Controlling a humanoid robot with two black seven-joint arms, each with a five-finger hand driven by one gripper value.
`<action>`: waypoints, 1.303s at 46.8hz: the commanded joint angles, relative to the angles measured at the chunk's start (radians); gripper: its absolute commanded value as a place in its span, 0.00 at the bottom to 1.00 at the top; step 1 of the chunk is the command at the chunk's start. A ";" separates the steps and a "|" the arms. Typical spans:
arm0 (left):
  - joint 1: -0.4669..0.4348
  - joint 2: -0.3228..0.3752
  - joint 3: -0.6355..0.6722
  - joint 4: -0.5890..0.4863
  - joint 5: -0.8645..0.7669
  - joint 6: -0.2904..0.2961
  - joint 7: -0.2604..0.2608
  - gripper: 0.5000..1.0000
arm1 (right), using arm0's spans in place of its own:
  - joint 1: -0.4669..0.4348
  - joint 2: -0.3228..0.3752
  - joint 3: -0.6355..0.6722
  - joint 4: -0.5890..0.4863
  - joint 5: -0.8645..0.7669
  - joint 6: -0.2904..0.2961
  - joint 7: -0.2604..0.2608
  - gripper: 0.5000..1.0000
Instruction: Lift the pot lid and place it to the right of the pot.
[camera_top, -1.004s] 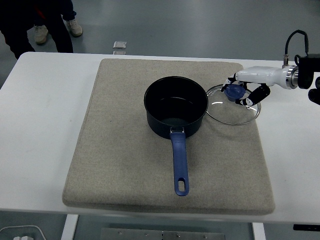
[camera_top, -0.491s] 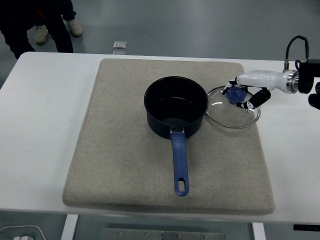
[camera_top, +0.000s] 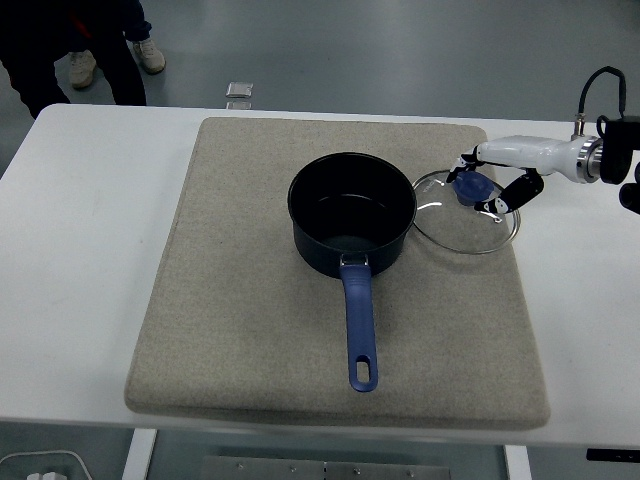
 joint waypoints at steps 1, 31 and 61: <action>0.000 0.000 0.000 -0.001 0.000 0.000 -0.001 1.00 | 0.000 0.000 0.001 0.000 0.000 0.000 0.000 0.70; 0.000 0.000 0.000 0.000 0.000 0.000 -0.001 1.00 | 0.081 -0.026 0.006 -0.003 0.044 -0.014 0.000 0.72; 0.000 0.000 0.000 -0.001 0.000 0.000 -0.001 1.00 | 0.150 -0.011 0.538 -0.127 0.838 -0.055 -0.051 0.81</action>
